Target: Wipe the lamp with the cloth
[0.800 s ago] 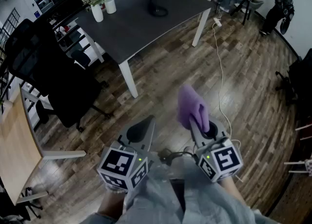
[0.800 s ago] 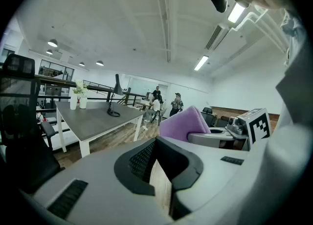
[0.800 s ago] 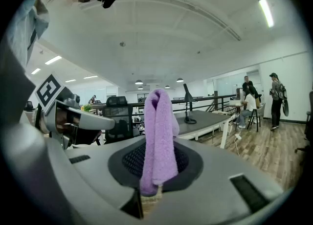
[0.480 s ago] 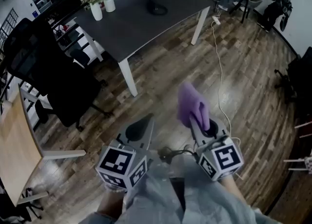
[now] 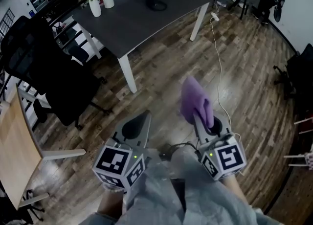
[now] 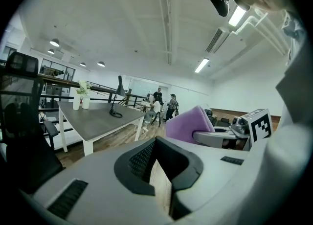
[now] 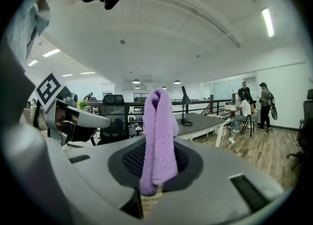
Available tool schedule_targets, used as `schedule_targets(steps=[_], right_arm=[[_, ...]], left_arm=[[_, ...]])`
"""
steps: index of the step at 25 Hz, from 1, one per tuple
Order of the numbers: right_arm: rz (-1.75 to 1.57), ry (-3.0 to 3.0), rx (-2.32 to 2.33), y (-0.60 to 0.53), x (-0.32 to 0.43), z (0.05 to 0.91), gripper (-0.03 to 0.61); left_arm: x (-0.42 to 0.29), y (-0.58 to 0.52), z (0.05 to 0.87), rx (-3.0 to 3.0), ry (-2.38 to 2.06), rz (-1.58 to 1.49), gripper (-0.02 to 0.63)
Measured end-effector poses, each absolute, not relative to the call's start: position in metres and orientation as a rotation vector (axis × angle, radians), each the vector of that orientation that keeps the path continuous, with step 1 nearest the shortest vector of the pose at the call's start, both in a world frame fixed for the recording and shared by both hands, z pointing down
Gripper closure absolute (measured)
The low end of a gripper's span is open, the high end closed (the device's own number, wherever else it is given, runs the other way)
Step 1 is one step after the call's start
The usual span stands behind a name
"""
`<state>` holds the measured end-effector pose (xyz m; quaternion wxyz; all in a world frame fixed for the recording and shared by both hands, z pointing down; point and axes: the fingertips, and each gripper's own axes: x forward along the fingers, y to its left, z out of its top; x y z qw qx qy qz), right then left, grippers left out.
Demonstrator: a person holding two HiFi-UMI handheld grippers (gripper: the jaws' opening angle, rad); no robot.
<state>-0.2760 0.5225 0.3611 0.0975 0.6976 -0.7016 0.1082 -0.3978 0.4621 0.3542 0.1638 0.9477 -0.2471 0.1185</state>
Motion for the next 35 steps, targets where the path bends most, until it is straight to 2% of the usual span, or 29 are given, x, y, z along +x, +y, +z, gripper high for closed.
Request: schedule_targets(steps=[8, 17, 35], right_arm=[[0.33, -2.002, 2.109, 0.527, -0.258, 0.362, 0.528], [0.325, -2.079, 2.053, 0.491, -0.217, 0.362, 0.528], [0.273, -2.227, 1.942, 0.363, -0.095, 0.351, 0.528]], left_arm=[[-0.4, 0.45, 0.341, 2.704, -0.702, 0.282, 0.601], [-0.368, 0.428, 0.33, 2.729, -0.76, 0.292, 0.602], [-0.24, 0.315, 0.316, 2.653, -0.904, 0.273, 0.601]])
